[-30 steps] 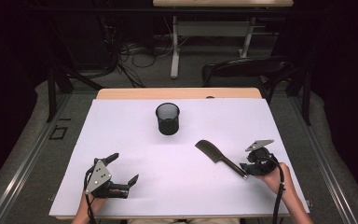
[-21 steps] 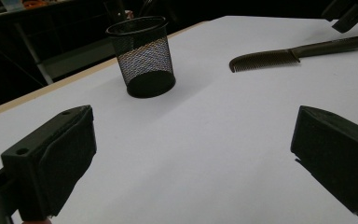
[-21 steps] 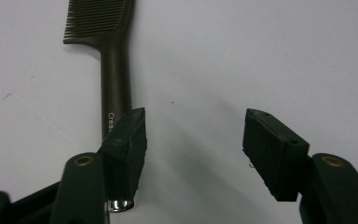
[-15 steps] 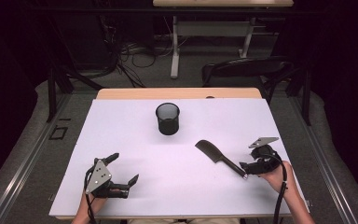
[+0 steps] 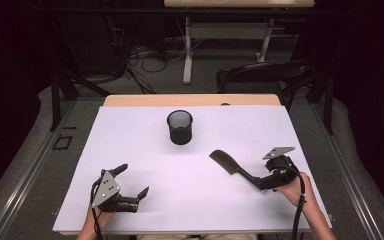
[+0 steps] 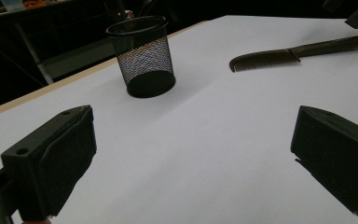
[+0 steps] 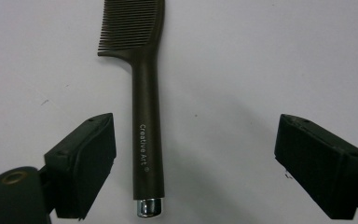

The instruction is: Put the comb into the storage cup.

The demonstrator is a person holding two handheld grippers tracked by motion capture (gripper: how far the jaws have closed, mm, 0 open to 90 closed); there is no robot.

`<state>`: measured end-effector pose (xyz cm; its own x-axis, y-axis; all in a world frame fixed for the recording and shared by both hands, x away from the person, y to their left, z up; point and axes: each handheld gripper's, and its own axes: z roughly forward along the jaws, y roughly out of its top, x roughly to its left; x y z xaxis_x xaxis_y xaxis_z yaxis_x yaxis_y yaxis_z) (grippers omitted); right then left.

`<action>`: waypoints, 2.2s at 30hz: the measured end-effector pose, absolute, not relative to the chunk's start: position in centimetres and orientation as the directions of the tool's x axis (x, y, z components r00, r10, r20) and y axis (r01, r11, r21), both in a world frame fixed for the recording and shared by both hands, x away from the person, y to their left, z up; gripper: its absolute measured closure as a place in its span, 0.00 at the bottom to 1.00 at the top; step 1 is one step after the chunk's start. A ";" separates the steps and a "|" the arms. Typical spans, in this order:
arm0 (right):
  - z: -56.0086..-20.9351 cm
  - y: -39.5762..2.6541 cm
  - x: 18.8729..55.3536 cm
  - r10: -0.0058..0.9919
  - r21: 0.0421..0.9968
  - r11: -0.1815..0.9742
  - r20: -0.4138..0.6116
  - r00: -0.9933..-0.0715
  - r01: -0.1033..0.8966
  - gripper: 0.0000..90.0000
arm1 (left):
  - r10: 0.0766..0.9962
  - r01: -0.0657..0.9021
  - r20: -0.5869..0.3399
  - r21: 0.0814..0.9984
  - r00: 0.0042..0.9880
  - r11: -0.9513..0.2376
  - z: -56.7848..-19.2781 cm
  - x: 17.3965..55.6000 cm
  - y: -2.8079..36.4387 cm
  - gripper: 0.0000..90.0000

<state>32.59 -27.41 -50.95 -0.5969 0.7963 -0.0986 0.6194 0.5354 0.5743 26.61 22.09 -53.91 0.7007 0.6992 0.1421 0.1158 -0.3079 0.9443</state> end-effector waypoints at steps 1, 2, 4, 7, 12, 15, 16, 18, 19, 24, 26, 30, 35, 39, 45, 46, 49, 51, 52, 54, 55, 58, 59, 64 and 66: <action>-51.0 -27.3 32.6 0.793 0.572 0.542 -0.103 -0.601 0.616 0.11 | 0.699 0.116 0.141 0.945 0.701 -0.307 -53.9 26.6 22.1 0.00; -51.0 -27.1 32.6 0.793 0.568 0.543 -0.104 -0.601 0.618 0.10 | 0.699 0.116 0.141 0.945 0.701 -0.307 -53.9 26.6 22.1 0.00; -51.1 -26.9 32.7 0.788 0.566 0.549 -0.105 -0.607 0.615 0.08 | 0.698 0.116 0.141 0.944 0.702 -0.308 -53.9 26.6 22.1 0.00; -51.1 -26.6 32.7 0.779 0.562 0.561 -0.112 -0.616 0.607 0.05 | 0.700 0.116 0.140 0.945 0.701 -0.306 -53.9 26.6 22.1 0.00; -51.0 -26.1 32.8 0.767 0.557 0.573 -0.108 -0.632 0.601 0.00 | 0.698 0.115 0.142 0.944 0.702 -0.308 -53.9 26.6 22.1 0.00; -50.9 -25.9 32.8 0.763 0.557 0.578 -0.109 -0.638 0.596 0.00 | 0.698 0.116 0.141 0.945 0.702 -0.307 -53.9 26.6 22.1 0.00; -50.8 -25.8 32.8 0.762 0.558 0.578 -0.107 -0.639 0.596 0.00 | 0.698 0.116 0.140 0.945 0.702 -0.306 -53.9 26.6 22.1 0.00; -51.0 -25.7 32.9 0.757 0.561 0.580 -0.101 -0.646 0.591 0.00 | 0.698 0.116 0.142 0.944 0.702 -0.308 -53.9 26.6 22.1 0.00; -50.9 -25.7 32.9 0.752 0.539 0.592 -0.101 -0.652 0.599 0.00 | 0.697 0.117 0.141 0.944 0.703 -0.309 -53.9 26.6 22.1 0.00; -50.9 -25.2 33.0 0.740 0.528 0.609 -0.107 -0.664 0.592 0.00 | 0.698 0.116 0.140 0.945 0.702 -0.307 -53.9 26.6 22.1 0.00; -50.7 -25.0 33.0 0.733 0.531 0.613 -0.106 -0.671 0.585 0.00 | 0.697 0.115 0.142 0.944 0.703 -0.308 -53.9 26.6 22.1 0.00; -50.5 -24.4 32.9 0.725 0.532 0.617 -0.100 -0.681 0.580 0.00 | 0.698 0.117 0.140 0.945 0.702 -0.307 -53.9 26.6 22.1 0.00; -50.6 -24.1 33.1 0.719 0.512 0.629 -0.097 -0.688 0.585 0.00 | 0.699 0.118 0.141 0.944 0.701 -0.308 -53.9 26.6 22.1 0.00; -50.6 -23.7 33.2 0.718 0.508 0.632 -0.101 -0.688 0.585 0.00 | 0.699 0.117 0.141 0.944 0.702 -0.308 -53.9 26.6 22.1 0.00; -50.7 -23.2 33.4 0.705 0.486 0.654 -0.112 -0.700 0.581 0.02 | 0.697 0.116 0.140 0.945 0.703 -0.306 -53.9 26.6 22.0 0.00; -50.6 -23.1 33.4 0.707 0.479 0.654 -0.111 -0.699 0.585 0.02 | 0.697 0.116 0.139 0.945 0.703 -0.306 -53.9 26.6 22.0 0.00; -50.5 -23.0 33.6 0.703 0.461 0.662 -0.107 -0.704 0.591 0.04 | 0.698 0.117 0.138 0.945 0.703 -0.305 -53.9 26.6 22.0 0.00; -50.5 -22.9 33.8 0.705 0.454 0.662 -0.106 -0.702 0.597 0.06 | 0.697 0.117 0.141 0.944 0.703 -0.309 -53.9 26.6 22.0 0.00; -50.4 -22.8 33.8 0.710 0.438 0.662 -0.109 -0.695 0.608 0.08 | 0.697 0.117 0.140 0.944 0.703 -0.308 -53.9 26.6 22.0 0.00; -50.5 -22.7 34.0 0.710 0.445 0.661 -0.108 -0.696 0.605 0.14 | 0.697 0.116 0.141 0.944 0.703 -0.308 -53.9 26.6 22.0 0.00; -50.5 -22.6 34.1 0.713 0.445 0.658 -0.109 -0.693 0.607 0.17 | 0.697 0.116 0.142 0.944 0.703 -0.309 -53.9 26.6 22.0 0.00; -50.6 -22.3 34.4 0.714 0.424 0.663 -0.112 -0.691 0.617 0.23 | 0.696 0.115 0.141 0.944 0.704 -0.308 -53.9 26.6 22.0 0.00; -50.7 -22.2 34.5 0.712 0.422 0.666 -0.114 -0.693 0.615 0.25 | 0.696 0.115 0.140 0.945 0.705 -0.307 -53.9 26.6 22.0 0.00; -50.7 -21.8 35.1 0.707 0.399 0.676 -0.117 -0.697 0.619 0.41 | 0.695 0.115 0.141 0.944 0.705 -0.308 -53.9 26.6 22.1 0.00; -50.7 -21.7 35.3 0.713 0.388 0.673 -0.111 -0.693 0.630 0.48 | 0.695 0.115 0.140 0.945 0.706 -0.307 -53.9 26.6 22.0 0.00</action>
<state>35.32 -21.71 -50.67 -0.6929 0.7125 -0.1108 0.6301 0.6729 0.3875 26.57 22.04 -53.89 0.7057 0.6946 0.1397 0.1152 -0.3071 0.9447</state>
